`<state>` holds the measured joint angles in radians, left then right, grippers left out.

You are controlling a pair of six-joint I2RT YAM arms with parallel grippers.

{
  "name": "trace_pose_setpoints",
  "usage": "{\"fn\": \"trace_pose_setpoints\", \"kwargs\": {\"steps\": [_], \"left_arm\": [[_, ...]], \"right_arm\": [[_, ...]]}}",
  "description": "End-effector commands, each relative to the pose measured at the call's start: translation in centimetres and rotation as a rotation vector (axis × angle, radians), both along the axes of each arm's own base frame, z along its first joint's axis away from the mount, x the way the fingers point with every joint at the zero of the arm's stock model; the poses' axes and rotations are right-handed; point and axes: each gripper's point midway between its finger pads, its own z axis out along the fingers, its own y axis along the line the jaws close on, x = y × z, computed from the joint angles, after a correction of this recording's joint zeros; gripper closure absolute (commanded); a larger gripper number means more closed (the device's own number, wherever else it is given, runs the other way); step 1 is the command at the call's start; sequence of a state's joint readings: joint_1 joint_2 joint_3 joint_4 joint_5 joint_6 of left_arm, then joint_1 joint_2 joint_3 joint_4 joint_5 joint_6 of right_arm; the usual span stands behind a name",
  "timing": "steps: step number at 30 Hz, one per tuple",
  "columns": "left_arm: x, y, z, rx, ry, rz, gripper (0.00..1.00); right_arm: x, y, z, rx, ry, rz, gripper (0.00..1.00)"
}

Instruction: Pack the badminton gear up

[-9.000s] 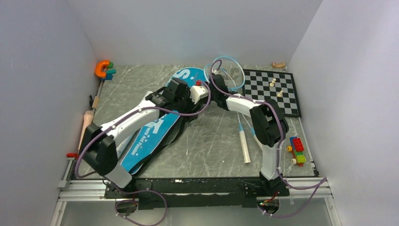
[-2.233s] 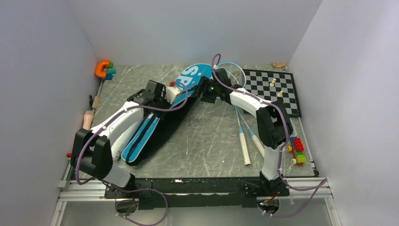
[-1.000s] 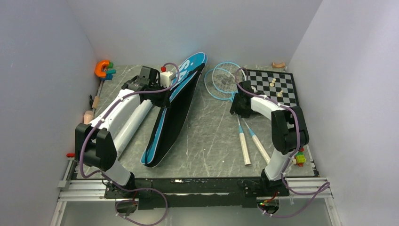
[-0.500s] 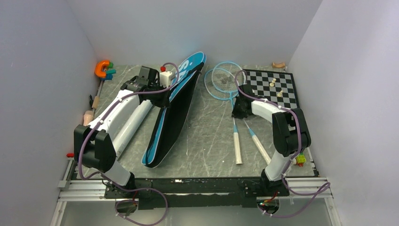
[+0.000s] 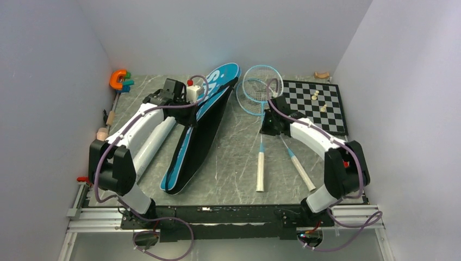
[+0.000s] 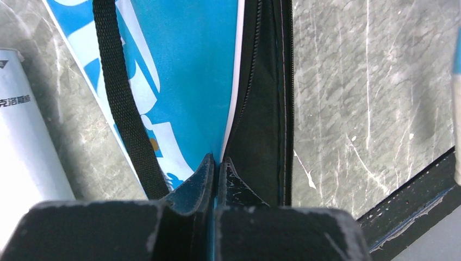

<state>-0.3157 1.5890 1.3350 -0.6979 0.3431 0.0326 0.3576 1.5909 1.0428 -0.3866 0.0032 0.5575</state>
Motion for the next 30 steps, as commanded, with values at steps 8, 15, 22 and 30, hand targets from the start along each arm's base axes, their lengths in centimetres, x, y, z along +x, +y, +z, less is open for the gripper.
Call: {"fn": "trace_pose_setpoints", "kwargs": {"steps": [8, 15, 22, 30], "left_arm": [[3.5, -1.5, -0.2, -0.036, -0.024, 0.01, 1.0], [4.3, -2.0, -0.5, -0.039, -0.026, 0.003, 1.0], [4.6, -2.4, -0.6, -0.032, -0.024, -0.001, 1.0], [4.7, -2.4, -0.2, -0.031, -0.033, 0.001, 1.0]], "right_arm": [[-8.7, 1.1, 6.7, -0.074, -0.012, 0.09, 1.0], [-14.0, 0.5, 7.4, -0.07, 0.037, 0.137, 1.0], [-18.2, 3.1, 7.0, -0.093, 0.102, 0.267, 1.0], [-21.6, 6.1, 5.5, -0.098, 0.176, 0.398, 1.0]]}}
